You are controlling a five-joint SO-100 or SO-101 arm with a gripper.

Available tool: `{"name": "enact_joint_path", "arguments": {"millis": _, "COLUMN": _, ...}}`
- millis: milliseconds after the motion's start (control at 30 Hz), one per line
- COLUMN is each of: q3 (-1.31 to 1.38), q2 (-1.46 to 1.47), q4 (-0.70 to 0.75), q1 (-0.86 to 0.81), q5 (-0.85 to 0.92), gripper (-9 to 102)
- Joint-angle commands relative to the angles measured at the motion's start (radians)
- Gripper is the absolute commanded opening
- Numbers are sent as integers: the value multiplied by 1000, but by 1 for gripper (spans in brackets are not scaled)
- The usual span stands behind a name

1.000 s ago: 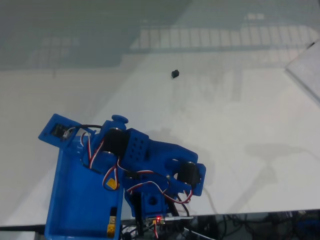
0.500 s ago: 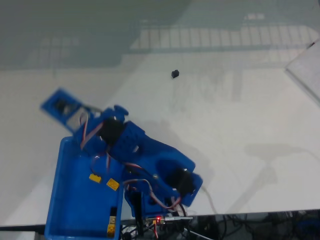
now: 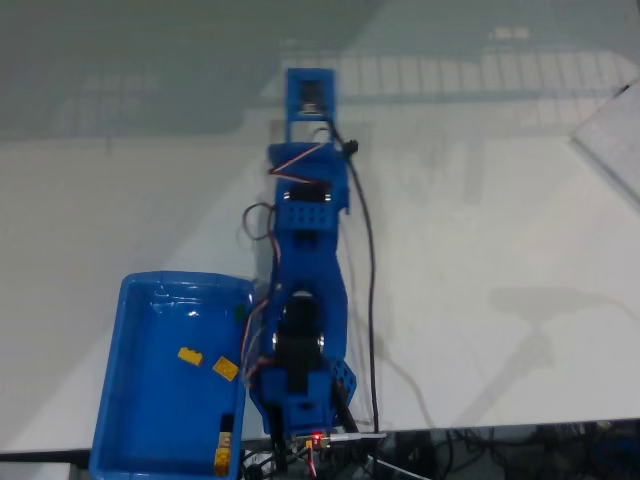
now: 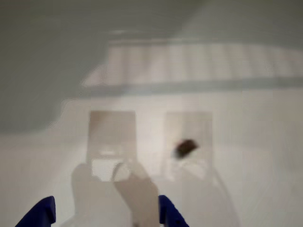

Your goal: Pick up all the lego then put into the bin

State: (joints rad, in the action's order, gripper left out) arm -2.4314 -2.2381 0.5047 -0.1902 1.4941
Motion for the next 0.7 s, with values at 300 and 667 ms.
{"name": "enact_joint_path", "arguments": {"millis": 300, "q3": 135, "q2": 370, "q4": -270, "q1": -238, "q5": -5, "gripper": 30}}
{"name": "enact_joint_path", "arguments": {"millis": 667, "q3": 264, "q2": 646, "q4": -393, "q1": -204, "q5": 15, "gripper": 32}}
